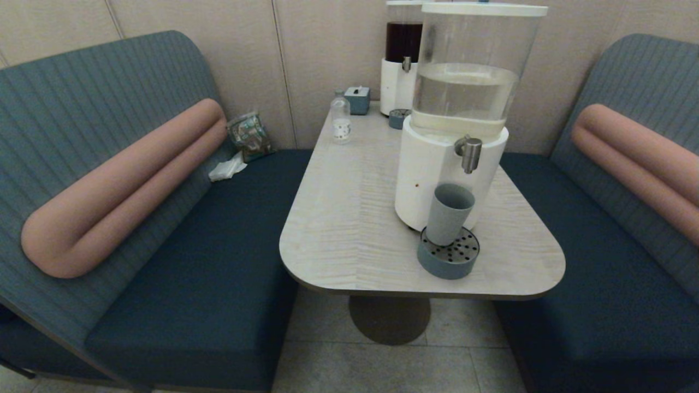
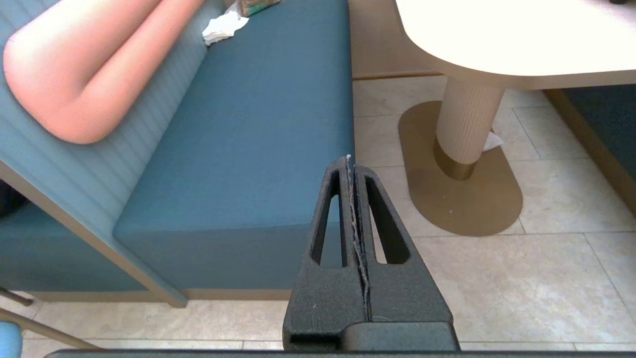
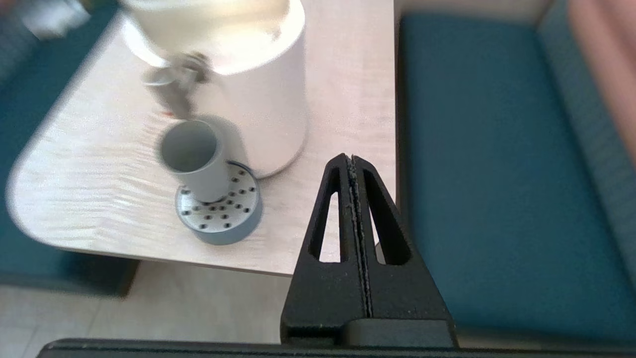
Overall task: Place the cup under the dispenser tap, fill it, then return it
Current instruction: Turn on the faucet
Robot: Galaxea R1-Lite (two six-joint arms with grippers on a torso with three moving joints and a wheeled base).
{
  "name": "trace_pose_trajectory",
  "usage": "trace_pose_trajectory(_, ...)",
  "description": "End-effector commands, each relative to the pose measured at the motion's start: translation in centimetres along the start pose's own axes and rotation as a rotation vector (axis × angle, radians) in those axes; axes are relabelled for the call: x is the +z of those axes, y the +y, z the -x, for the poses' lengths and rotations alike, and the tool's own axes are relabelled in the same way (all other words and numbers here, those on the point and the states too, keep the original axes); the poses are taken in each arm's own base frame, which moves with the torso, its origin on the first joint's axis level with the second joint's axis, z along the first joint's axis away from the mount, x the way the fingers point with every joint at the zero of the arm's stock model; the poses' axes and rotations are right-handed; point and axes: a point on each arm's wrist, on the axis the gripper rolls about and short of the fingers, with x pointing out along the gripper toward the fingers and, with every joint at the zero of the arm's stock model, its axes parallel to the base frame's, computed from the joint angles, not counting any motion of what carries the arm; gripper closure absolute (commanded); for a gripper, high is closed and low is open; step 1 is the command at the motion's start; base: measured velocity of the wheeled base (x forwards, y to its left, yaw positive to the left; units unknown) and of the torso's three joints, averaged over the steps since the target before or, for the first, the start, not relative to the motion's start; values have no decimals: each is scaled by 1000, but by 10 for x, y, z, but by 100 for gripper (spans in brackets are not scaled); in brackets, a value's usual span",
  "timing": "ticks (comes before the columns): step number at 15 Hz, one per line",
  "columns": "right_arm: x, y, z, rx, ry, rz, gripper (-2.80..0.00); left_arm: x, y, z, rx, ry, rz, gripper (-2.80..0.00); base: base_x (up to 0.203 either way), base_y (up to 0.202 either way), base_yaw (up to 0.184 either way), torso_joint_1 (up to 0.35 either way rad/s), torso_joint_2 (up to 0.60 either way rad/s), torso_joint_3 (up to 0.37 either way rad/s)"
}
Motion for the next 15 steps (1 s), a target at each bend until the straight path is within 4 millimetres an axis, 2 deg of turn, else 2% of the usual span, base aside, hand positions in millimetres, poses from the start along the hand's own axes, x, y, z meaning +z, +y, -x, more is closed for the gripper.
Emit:
trace_pose_trajectory(1,-4,0,-64,-5,131,-1,0,0,0,0,1,2,-1,0,0,0,0,0,0,0)
trace_pose_trajectory(4,-1,9,-102,25,204,9,0,0,0,0,1,1,-1,0,0,0,0,0,0,0)
trace_pose_trajectory(7,0,24,-124,119,234,-2,0,0,0,0,1,2,-1,0,0,0,0,0,0,0)
trace_pose_trajectory(11,-10,39,-153,214,290,-44,0,0,0,0,1,2,-1,0,0,0,0,0,0,0)
trace_pose_trajectory(15,-2,44,-160,309,286,-62,0,0,0,0,1,2,-1,0,0,0,0,0,0,0)
